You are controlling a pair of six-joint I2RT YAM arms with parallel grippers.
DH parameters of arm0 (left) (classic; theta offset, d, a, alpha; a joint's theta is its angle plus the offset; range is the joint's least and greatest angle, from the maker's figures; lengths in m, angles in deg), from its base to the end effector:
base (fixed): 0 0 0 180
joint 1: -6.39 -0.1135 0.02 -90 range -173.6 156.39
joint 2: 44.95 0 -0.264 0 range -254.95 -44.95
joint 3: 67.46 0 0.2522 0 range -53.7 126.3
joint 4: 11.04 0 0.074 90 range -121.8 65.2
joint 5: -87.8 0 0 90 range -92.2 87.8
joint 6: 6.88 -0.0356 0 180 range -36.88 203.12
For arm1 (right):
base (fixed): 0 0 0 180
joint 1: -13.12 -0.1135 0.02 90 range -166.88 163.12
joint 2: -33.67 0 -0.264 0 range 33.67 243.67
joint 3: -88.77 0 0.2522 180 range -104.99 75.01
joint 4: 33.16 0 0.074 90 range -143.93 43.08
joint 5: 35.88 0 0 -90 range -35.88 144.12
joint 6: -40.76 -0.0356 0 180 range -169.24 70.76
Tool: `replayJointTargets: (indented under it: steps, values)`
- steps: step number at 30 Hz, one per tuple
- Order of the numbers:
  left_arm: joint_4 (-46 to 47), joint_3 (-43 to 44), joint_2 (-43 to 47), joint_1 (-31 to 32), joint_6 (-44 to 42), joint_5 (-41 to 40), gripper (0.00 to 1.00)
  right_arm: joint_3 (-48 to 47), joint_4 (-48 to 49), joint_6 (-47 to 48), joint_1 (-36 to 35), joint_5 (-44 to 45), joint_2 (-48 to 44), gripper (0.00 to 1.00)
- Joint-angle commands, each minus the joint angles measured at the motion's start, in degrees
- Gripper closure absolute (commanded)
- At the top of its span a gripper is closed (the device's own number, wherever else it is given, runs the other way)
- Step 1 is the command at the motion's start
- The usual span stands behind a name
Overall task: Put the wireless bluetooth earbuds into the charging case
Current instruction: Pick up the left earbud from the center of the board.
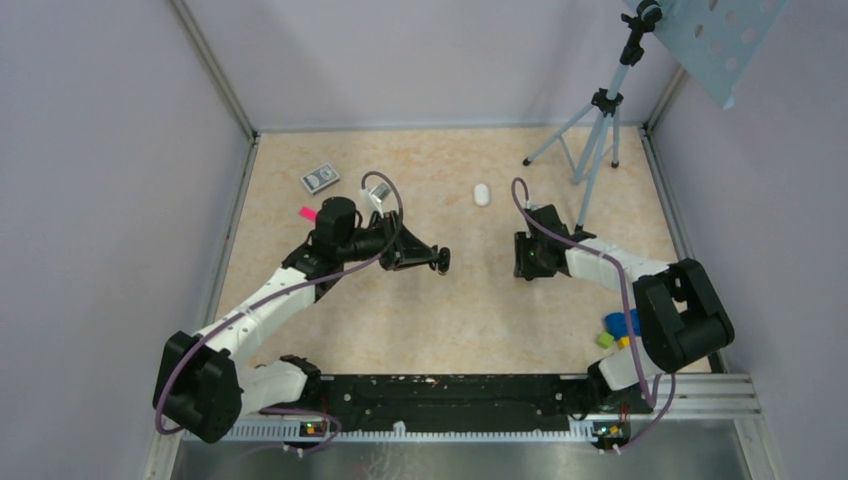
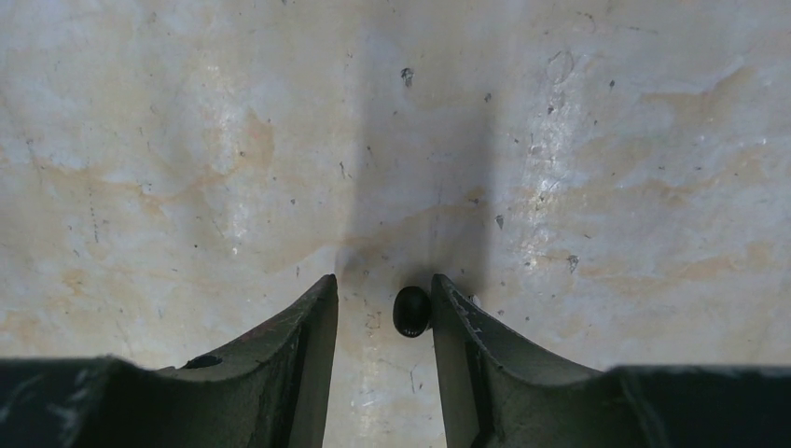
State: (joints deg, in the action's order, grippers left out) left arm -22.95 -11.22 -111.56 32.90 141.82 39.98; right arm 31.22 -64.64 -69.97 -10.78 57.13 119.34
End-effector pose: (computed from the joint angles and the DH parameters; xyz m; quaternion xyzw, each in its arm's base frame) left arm 0.2186 -0.1357 0.2724 -0.0222 0.8000 -0.5718 0.1804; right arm 0.2549 0.1109 0.1634 -0.0198 0.9645 0.0761 0.2521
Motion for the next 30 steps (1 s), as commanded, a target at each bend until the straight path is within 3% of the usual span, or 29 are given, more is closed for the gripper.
replayJointTargets:
  steps: [1,10,18,30]
  values:
    - [2.6,-0.9,2.3,-0.2,0.3,0.5,1.00,0.5,-2.7,-1.7,-0.4,0.6,-2.8,0.59]
    - [4.0,-1.7,2.3,-0.1,1.2,0.5,1.00,0.7,-3.7,0.1,-0.4,3.9,-4.9,0.56]
    - [4.0,-1.6,2.3,-0.1,1.2,0.6,1.00,2.7,-1.0,-0.7,-0.4,1.7,-2.3,0.56]
    - [4.1,-1.7,1.8,0.0,1.0,0.7,1.00,7.8,-2.3,-1.6,-1.3,-2.7,-8.1,0.56]
